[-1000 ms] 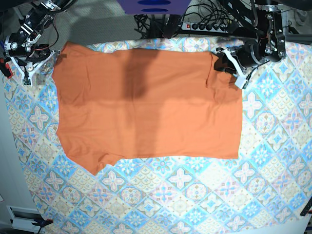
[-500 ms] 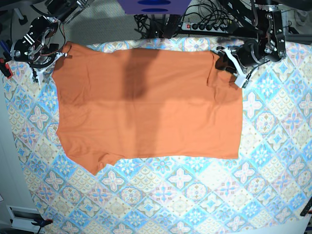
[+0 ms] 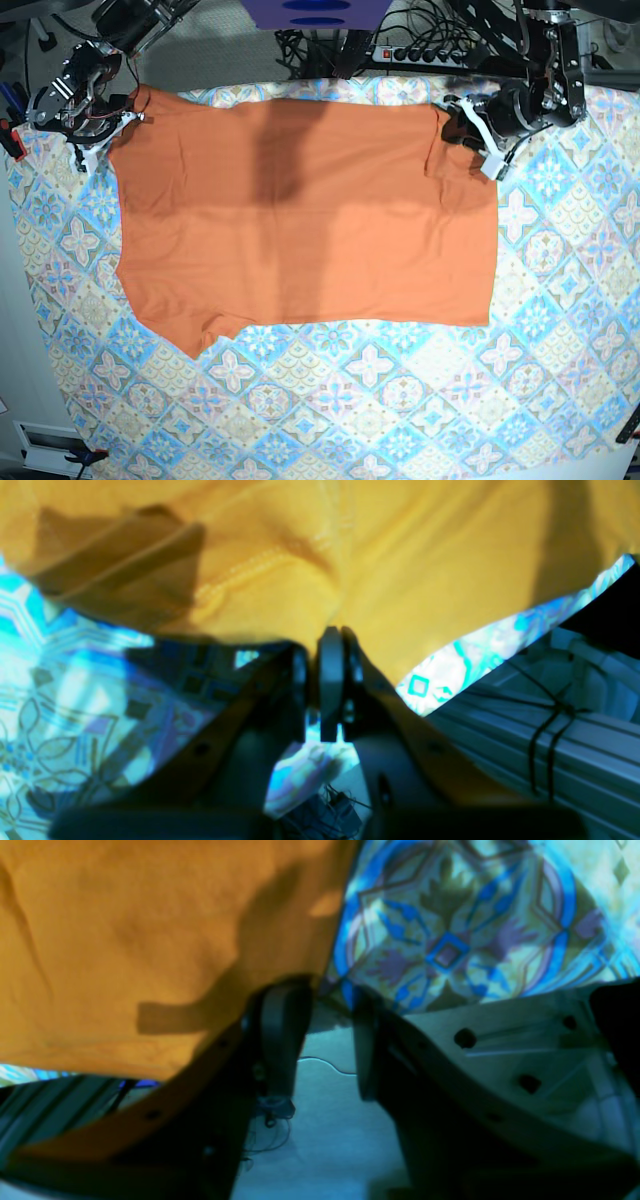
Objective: Fold the T-shirt properly
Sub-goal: 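Lower the right gripper onto the shoulder corner of the orange T-shirt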
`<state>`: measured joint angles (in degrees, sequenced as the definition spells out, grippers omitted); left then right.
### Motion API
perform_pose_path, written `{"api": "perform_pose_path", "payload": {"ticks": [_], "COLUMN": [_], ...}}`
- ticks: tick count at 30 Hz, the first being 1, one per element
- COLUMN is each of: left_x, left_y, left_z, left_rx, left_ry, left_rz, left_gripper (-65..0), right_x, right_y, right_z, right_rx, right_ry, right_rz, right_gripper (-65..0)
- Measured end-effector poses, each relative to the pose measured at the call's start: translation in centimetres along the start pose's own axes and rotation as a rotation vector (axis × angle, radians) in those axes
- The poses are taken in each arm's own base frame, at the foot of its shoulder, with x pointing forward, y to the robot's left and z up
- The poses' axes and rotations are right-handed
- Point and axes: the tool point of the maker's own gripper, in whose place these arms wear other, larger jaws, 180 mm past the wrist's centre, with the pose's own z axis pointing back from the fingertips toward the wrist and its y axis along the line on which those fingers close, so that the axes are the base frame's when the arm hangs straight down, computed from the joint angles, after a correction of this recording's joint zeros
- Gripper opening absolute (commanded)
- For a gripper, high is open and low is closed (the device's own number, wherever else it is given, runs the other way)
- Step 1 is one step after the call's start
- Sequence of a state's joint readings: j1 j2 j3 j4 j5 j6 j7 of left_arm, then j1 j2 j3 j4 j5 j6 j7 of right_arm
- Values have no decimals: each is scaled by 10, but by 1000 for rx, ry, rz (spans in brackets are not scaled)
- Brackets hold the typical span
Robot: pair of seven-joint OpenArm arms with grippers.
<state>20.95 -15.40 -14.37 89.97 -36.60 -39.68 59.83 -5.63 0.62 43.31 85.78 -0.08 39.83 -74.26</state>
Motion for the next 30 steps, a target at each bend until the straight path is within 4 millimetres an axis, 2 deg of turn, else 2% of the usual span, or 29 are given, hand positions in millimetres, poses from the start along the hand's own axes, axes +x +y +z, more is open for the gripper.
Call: {"api": "perform_pose_path", "payload": {"ticks": [3,16,25,30], "left_x": [0,0,1,-3], "left_y": [0,0,0,4], "left_z": [0,0,0,0], "left_rx": [0,0,0,21], "left_ry": [2,0,-1,20], "left_rz": [0,0,-2,-17], "left_gripper": [-623,-622,-621,-620], "right_x": [2,4,3,12], "right_y": [4,8,20,26], "right_z": [0,0,-1,8], "right_rx": [-14,-3,-5,2], "right_ry": [15,20,57,6], "right_rz": [48,52,97,103], "right_gripper": [-456,-457,-455,-432]}}
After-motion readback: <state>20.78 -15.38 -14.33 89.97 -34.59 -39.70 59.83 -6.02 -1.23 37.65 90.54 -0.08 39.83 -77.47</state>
